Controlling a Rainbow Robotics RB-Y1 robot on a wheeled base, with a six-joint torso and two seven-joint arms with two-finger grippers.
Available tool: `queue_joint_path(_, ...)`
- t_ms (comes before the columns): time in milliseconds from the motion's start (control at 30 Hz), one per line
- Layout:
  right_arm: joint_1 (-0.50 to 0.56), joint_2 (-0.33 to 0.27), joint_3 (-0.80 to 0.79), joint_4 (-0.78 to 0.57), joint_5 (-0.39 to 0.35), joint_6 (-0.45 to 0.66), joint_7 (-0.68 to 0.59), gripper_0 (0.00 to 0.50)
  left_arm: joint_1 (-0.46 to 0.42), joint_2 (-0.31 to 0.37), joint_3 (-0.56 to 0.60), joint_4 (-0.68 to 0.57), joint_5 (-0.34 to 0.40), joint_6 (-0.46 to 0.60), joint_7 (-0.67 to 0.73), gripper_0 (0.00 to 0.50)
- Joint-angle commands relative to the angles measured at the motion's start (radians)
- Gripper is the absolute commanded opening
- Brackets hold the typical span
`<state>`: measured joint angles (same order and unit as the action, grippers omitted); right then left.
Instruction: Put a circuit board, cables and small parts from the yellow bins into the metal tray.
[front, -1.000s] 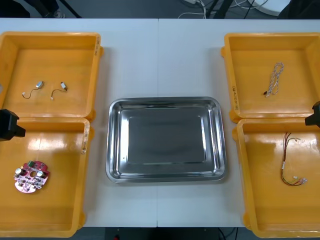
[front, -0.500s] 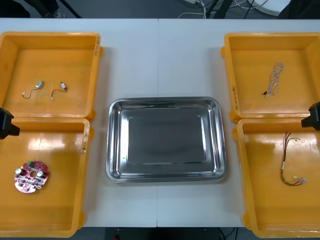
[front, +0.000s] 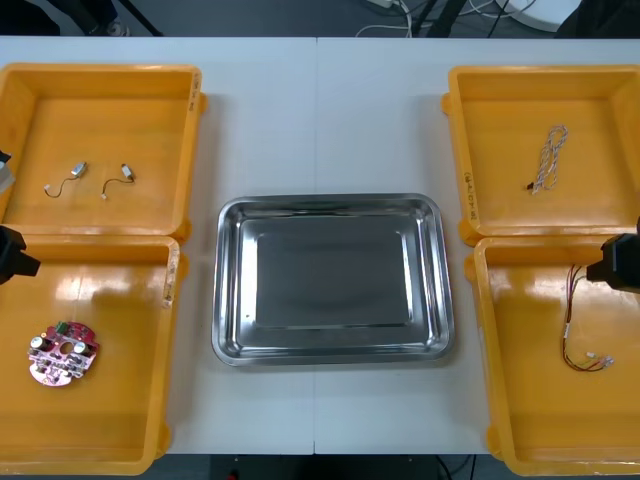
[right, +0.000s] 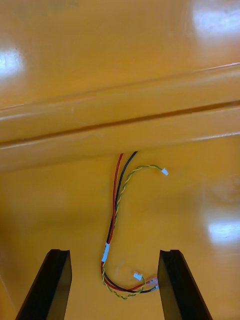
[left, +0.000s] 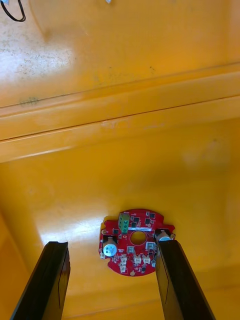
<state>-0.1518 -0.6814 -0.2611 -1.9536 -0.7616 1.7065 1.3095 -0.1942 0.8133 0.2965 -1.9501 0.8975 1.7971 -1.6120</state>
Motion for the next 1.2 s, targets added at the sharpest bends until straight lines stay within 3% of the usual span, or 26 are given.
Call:
queue_joint_path(33,0.057,0.028,-0.018,-0.059,0.015,-0.03,-0.053,0.5,0.052,0.063,0.019,-0.007,0.012,-0.054,-0.108,0.5)
queue_joint_path(300,0.109,0.059,-0.018,-0.077,0.019,-0.051,-0.072,0.5,0.102,0.083,-0.039,-0.007,0.014,-0.162,-0.137,0.5)
queue_joint_path(667,0.136,0.146,-0.013,-0.073,0.048,-0.074,-0.076,0.5,0.128,0.09,-0.099,-0.007,-0.015,-0.179,-0.147,0.5)
queue_joint_path(1200,0.169,0.141,0.083,-0.031,0.13,-0.166,-0.07,0.5,0.214,0.104,-0.18,-0.007,-0.034,-0.331,-0.151,0.5)
